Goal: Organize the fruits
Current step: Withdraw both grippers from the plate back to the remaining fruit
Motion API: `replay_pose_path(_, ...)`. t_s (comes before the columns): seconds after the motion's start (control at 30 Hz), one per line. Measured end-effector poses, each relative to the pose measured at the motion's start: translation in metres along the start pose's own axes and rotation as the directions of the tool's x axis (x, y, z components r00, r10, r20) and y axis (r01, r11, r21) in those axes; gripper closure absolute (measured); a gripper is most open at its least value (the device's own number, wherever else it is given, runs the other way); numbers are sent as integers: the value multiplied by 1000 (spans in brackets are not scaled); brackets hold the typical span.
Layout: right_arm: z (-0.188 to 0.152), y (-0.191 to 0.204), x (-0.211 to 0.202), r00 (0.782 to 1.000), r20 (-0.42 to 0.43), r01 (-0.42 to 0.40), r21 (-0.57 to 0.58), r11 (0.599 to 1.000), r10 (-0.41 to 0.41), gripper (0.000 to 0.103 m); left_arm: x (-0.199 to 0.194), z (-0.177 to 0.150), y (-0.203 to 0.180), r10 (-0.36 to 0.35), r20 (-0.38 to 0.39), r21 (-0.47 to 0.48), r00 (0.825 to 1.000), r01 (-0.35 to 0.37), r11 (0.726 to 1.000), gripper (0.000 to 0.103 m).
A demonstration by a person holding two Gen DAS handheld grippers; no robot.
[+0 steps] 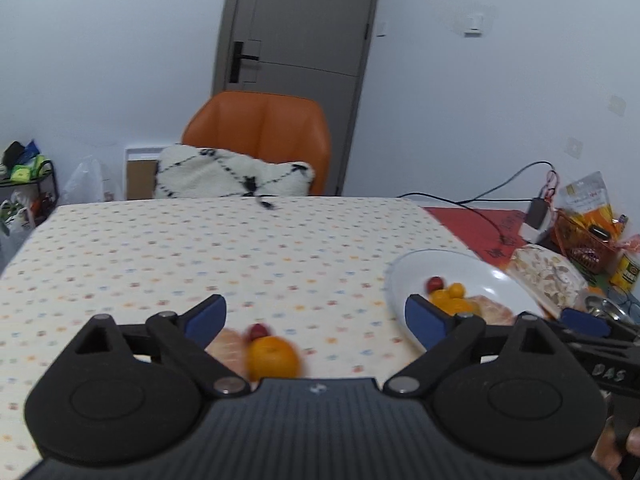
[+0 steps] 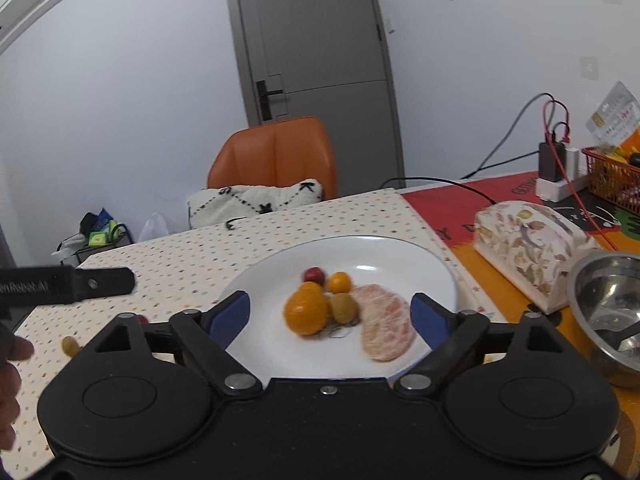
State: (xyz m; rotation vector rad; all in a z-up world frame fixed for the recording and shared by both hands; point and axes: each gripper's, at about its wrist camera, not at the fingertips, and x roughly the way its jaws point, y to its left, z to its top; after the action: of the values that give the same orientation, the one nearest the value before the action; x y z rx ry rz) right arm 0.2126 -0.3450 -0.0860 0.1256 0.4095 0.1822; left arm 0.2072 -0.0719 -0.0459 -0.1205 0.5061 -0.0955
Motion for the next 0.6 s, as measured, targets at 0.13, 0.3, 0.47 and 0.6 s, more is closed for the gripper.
replay_pose_path(0.13, 3, 19, -6, 1000, 6, -25, -21, 999, 25, 8, -15, -1, 32, 46, 14, -43, 999, -45, 998, 6)
replay_pose_path(0.3, 7, 43, -11, 998, 9, -60, -57, 997, 60, 2, -27, -2, 59, 89, 7, -70, 996, -88, 994, 4)
replay_pose_path(0.47, 6, 68, -11, 994, -17, -114, -87, 990, 113, 0, -38, -7, 76, 109, 24, -68, 994, -107, 992, 4)
replay_pose_path(0.6, 4, 87, -10, 988, -35, -152, -106, 983, 149, 0, -43, -13, 90, 96, 15, -83, 995, -95, 992, 4)
